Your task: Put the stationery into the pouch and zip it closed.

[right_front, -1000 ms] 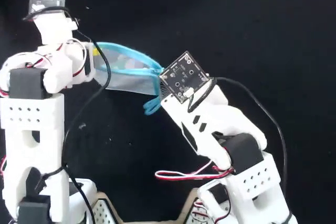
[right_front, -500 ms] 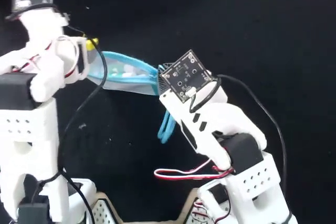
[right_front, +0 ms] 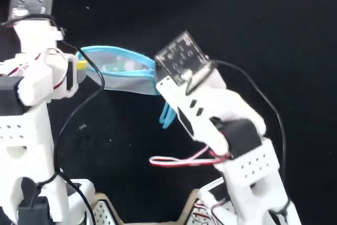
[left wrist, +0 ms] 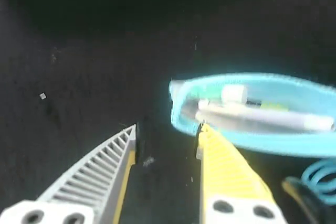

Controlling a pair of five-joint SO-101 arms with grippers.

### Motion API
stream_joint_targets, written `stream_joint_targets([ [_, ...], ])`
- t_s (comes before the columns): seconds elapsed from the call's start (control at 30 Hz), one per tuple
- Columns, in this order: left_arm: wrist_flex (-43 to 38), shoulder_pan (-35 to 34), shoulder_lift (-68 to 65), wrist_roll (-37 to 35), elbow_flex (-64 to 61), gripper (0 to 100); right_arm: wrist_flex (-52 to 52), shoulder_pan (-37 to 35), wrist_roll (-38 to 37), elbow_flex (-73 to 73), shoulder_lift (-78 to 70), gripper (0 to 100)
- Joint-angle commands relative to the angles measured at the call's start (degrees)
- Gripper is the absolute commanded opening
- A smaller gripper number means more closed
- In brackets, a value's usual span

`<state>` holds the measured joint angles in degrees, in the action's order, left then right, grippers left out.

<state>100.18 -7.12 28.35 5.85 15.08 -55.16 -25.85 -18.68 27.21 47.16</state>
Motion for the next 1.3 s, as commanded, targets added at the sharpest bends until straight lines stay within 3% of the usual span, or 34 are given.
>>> stream_joint_targets([
  [0.0,0.6,0.3,0.5,1.0,-2.0,19,-0.4,-0.4,0.5,-4.6,-4.4,1.1],
  [0.23,0.5,-0.2,0.6,1.1,-2.2,19,0.9,-0.3,0.4,-4.4,-5.8,1.1],
  [0.53,0.9,0.2,0.6,1.0,10.4,19,1.1,-0.3,0.3,-2.1,-5.7,1.1],
  [0.8,0.7,0.1,0.6,1.1,-1.6,19,1.2,2.2,0.3,-2.3,-5.9,1.1],
  [1.03,0.4,0.2,0.1,3.5,-4.4,19,1.1,2.2,0.4,-2.2,-5.8,1.1],
  [1.27,-14.8,0.3,0.5,1.3,-11.8,19,0.7,1.8,0.6,-2.0,-5.6,1.1],
])
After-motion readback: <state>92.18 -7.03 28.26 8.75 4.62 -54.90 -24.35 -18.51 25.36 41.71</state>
